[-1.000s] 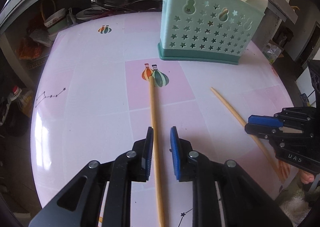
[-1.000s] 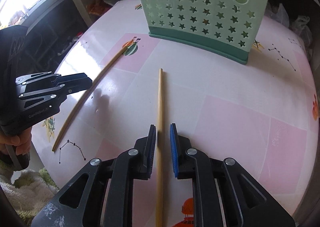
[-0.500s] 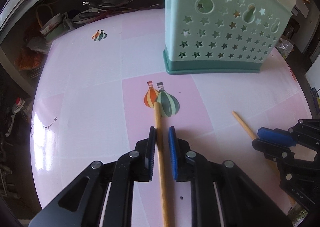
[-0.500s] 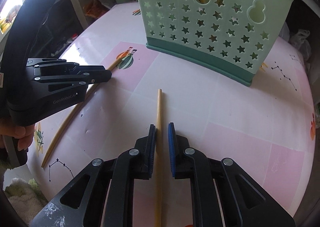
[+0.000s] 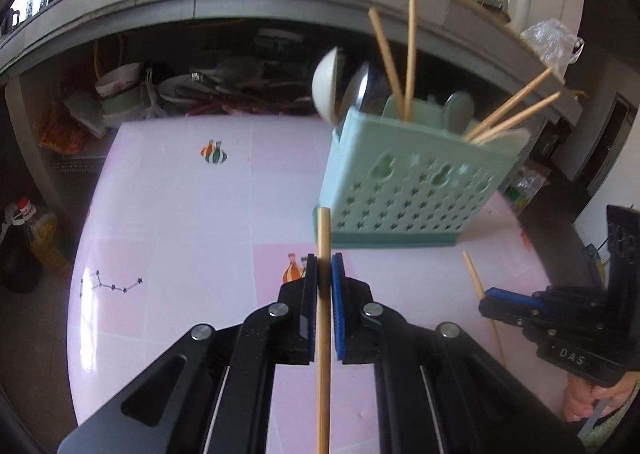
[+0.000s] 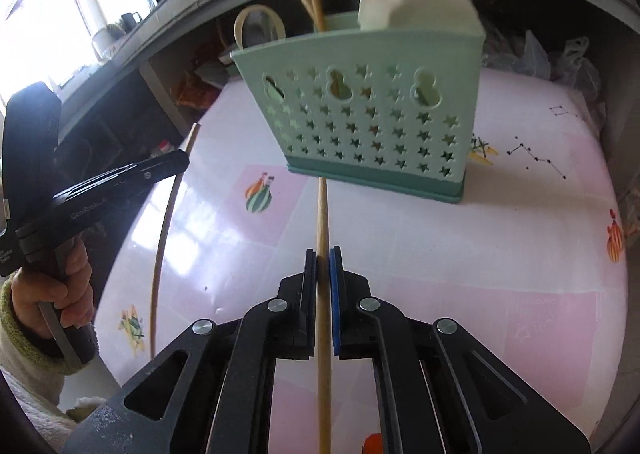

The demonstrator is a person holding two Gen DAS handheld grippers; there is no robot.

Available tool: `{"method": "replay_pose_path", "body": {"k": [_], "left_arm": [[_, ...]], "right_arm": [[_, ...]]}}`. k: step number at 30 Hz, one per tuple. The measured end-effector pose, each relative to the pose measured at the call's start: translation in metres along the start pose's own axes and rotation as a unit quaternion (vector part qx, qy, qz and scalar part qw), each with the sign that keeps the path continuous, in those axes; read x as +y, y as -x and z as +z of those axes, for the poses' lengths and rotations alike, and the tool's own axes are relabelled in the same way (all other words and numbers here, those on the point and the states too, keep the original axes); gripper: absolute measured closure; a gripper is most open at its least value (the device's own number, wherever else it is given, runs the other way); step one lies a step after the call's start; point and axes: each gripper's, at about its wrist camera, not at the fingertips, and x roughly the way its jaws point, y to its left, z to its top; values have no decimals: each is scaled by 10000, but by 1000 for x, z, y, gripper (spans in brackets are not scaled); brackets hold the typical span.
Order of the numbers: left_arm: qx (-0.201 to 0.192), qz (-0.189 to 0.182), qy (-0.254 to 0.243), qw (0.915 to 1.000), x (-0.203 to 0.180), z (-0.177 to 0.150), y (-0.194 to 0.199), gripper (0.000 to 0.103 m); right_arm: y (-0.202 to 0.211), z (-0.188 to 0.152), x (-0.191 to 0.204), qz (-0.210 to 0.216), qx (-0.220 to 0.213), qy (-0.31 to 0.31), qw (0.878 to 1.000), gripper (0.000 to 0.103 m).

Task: Organize utensils
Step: 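Lift and drop the chopstick into the holder with the left tool while the right tool holds its chopstick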

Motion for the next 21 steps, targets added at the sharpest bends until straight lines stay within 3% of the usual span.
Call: {"method": "replay_pose_path", "body": {"k": [8,16,21], "left_arm": [[-1211,-588,78,9909,-6,43,80,97],[-2392,-1267,-119,9626,-37,115,128,97],[-2880,-1385,-180,9474,-63,158,113,97]], "right_arm": [[44,5,-10,66,-560,-219,9982,99],[51,4,-11,82,-693,-310,9971,99],[54,3,-10,124,-760,-344,9964,99]]}}
